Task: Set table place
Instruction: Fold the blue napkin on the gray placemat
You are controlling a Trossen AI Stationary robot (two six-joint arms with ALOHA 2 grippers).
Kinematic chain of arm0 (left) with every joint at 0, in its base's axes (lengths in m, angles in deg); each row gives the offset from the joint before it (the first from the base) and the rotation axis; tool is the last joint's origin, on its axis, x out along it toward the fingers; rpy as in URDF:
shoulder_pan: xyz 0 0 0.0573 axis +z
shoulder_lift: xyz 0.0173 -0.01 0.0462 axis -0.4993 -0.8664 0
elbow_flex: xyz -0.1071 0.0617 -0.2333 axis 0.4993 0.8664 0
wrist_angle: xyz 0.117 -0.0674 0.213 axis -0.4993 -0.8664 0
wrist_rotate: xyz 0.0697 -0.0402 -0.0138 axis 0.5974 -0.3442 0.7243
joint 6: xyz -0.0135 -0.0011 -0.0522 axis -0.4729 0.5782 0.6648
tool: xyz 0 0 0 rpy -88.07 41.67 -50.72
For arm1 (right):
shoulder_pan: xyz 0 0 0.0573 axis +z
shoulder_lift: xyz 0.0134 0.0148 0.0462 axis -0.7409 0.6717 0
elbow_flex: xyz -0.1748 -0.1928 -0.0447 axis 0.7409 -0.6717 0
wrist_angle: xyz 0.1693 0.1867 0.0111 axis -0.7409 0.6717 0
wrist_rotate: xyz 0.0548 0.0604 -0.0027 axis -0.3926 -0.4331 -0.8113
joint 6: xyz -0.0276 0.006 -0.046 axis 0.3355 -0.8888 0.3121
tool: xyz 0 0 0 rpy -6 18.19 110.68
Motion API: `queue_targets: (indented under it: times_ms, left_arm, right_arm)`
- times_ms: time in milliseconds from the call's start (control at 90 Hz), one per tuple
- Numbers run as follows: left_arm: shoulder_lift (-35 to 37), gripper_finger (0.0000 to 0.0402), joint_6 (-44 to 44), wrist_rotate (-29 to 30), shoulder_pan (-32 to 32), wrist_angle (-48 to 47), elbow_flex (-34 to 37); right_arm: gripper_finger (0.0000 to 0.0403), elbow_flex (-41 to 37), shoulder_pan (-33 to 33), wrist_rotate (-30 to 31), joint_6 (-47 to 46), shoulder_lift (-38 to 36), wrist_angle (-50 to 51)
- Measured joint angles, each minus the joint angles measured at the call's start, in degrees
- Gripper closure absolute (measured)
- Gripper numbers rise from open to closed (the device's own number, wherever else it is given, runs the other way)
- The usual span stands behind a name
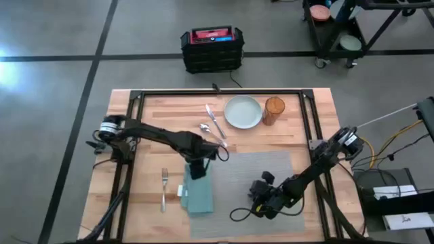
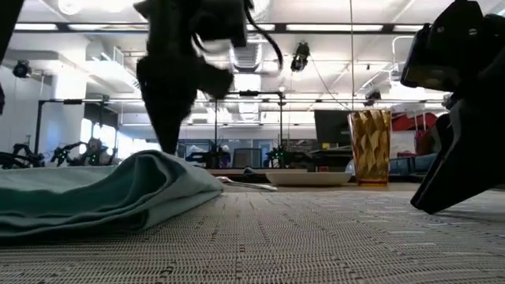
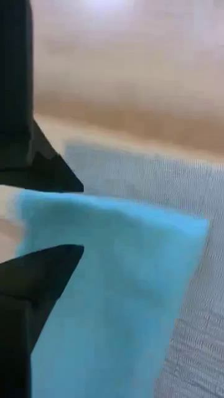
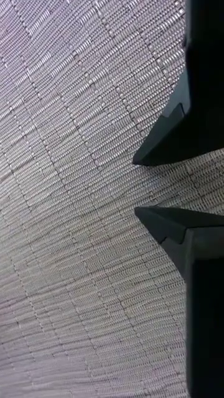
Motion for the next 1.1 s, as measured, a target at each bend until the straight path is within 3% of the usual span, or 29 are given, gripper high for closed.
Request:
queue_targets:
  times_ms: [167, 278, 378, 511, 644, 1100]
  left_arm:
    - [9.89, 0.023, 1.16, 1.66, -4.23, 0.23, 4.48]
    - [14.77, 0.0229, 6.16, 1.33, -9.04, 1.71, 11.63]
    - [16.78, 0.0236, 12.1, -0.08, -14.82, 9.04, 19.35]
    - [15.97, 0.0251, 17.01, -1.24, -21.68, 23.28, 27.18]
    - [13.78, 0.0267, 21.32, -1.14, -24.68, 32.07, 30.98]
    - [8.58, 0.0288, 21.62, -1.16, -26.41, 40.81, 30.92]
  right_arm:
    - [0.0285, 0.0, 0.01, 0.02, 0.31, -0.31, -0.03]
    - [0.0281, 0.0, 0.03, 0.11, 1.14, -0.36, -0.23]
    - [0.0284, 0.0, 0.03, 0.45, 2.11, -0.36, -0.54]
    - [0.0294, 1.11, -0.11, 0.37, 5.13, -0.2, -0.52]
    - [0.0305, 3.3, -0.33, -0.6, 9.71, -0.07, -0.4]
    - [0.0345, 8.16, -6.57, 0.68, 21.8, 0.76, -4.97]
